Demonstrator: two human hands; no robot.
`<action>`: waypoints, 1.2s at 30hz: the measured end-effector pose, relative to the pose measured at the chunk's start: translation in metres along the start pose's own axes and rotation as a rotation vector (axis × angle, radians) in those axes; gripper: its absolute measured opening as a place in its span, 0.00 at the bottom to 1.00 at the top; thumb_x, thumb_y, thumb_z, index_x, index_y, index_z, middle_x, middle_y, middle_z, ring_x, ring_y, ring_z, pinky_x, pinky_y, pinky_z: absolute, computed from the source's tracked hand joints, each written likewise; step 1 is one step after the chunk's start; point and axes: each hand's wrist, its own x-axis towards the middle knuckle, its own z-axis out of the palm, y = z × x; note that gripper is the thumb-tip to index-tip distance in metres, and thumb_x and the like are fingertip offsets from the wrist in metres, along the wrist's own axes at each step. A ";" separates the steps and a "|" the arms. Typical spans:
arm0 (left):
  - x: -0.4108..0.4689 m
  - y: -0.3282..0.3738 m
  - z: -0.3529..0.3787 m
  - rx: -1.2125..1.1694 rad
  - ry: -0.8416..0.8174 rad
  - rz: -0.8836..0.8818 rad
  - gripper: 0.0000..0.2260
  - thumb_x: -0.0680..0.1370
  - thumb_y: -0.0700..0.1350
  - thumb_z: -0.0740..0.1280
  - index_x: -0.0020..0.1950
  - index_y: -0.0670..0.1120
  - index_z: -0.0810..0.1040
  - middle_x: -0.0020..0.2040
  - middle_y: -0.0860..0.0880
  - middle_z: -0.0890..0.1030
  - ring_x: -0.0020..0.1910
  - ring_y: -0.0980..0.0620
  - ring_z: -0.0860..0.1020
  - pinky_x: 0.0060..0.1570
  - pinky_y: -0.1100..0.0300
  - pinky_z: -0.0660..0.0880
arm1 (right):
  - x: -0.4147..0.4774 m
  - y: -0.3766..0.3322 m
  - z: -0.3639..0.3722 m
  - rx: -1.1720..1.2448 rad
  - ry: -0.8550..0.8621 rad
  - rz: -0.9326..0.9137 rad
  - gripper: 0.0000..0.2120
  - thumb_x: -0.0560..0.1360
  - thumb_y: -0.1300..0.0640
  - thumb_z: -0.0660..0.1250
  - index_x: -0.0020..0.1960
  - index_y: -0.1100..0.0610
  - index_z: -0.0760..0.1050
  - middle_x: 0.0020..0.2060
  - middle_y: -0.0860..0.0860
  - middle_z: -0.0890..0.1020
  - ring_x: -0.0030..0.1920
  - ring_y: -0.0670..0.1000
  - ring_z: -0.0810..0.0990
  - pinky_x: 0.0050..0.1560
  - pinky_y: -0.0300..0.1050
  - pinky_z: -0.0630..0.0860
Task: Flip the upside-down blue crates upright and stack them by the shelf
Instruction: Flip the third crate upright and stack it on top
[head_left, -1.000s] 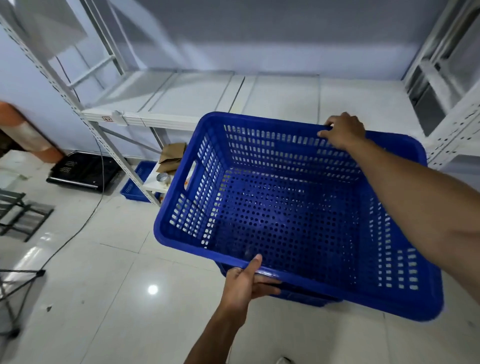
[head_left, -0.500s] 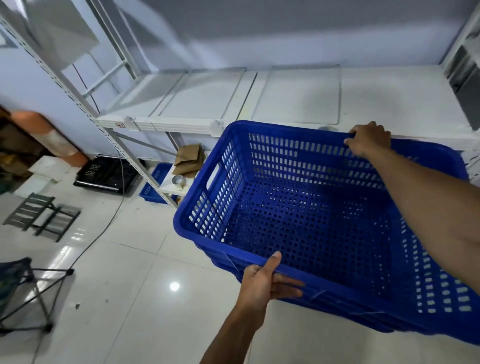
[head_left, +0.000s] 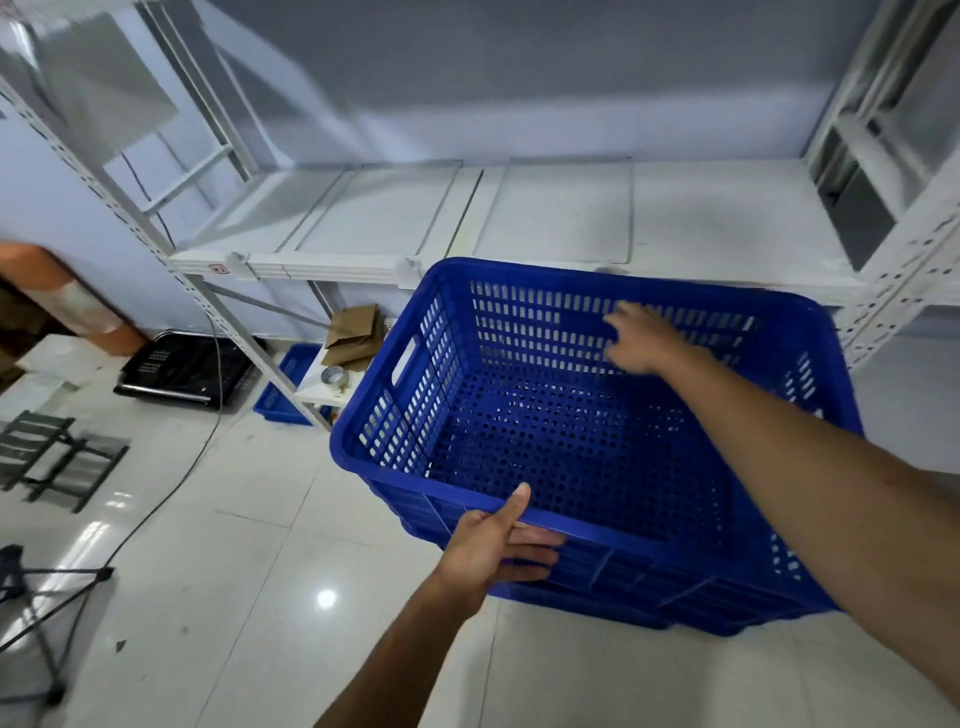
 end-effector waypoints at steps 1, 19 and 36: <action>0.000 0.001 -0.002 0.015 -0.009 -0.016 0.29 0.78 0.62 0.63 0.49 0.35 0.85 0.48 0.41 0.86 0.48 0.42 0.85 0.50 0.46 0.82 | -0.009 -0.009 0.002 0.000 -0.011 -0.033 0.31 0.79 0.51 0.62 0.79 0.53 0.56 0.80 0.53 0.49 0.79 0.57 0.49 0.77 0.55 0.51; -0.014 0.043 -0.079 1.267 0.421 0.663 0.24 0.76 0.63 0.66 0.30 0.45 0.73 0.27 0.49 0.77 0.28 0.48 0.76 0.31 0.57 0.70 | -0.241 -0.072 0.039 0.165 -0.147 0.163 0.31 0.78 0.34 0.58 0.75 0.51 0.66 0.78 0.52 0.61 0.75 0.57 0.63 0.71 0.56 0.64; 0.013 0.026 -0.090 1.952 0.174 0.669 0.14 0.80 0.40 0.60 0.65 0.43 0.70 0.56 0.43 0.80 0.53 0.42 0.79 0.52 0.50 0.76 | -0.279 -0.020 0.098 -0.179 -0.007 0.147 0.24 0.82 0.51 0.59 0.75 0.58 0.60 0.68 0.57 0.71 0.66 0.59 0.72 0.66 0.55 0.69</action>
